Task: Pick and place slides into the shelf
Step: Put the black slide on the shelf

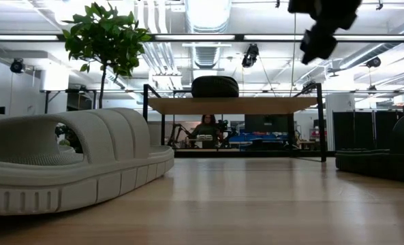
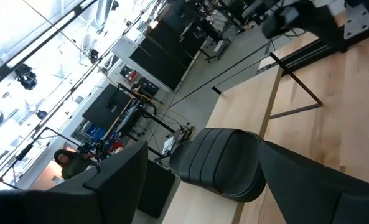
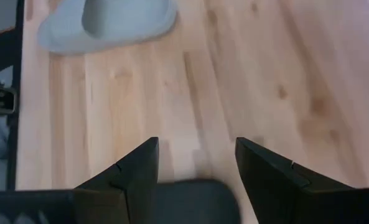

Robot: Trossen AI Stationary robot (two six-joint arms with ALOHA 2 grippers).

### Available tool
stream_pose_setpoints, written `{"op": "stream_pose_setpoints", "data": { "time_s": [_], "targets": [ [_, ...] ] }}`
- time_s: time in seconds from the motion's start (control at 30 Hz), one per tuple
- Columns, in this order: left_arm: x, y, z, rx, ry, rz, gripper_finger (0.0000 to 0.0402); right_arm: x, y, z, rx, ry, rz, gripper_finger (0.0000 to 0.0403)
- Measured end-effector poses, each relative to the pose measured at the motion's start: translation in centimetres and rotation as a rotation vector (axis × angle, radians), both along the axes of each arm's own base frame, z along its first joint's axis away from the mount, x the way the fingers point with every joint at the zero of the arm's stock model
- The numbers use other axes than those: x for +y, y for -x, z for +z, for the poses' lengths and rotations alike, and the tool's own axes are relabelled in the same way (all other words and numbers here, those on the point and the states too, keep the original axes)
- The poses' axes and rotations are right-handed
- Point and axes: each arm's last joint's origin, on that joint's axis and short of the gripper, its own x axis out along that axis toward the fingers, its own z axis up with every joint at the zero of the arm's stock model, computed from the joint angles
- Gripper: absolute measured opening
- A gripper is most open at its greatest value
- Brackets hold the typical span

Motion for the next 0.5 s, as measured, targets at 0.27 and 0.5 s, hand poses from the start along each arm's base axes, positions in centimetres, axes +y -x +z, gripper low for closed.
{"op": "stream_pose_setpoints", "data": {
  "time_s": [0.27, 0.5],
  "targets": [
    [0.0, 0.0, 0.0, -0.001, -0.001, 0.006, 0.0291, 1.1, 0.7, -2.6, 0.108, -0.123, 0.004, 0.0203],
    [0.0, 0.0, 0.0, -0.001, 0.0, 0.008, 0.0291, 2.5, 1.2, -3.7, 0.155, -0.153, 0.013, 0.0203]
  ]
}}
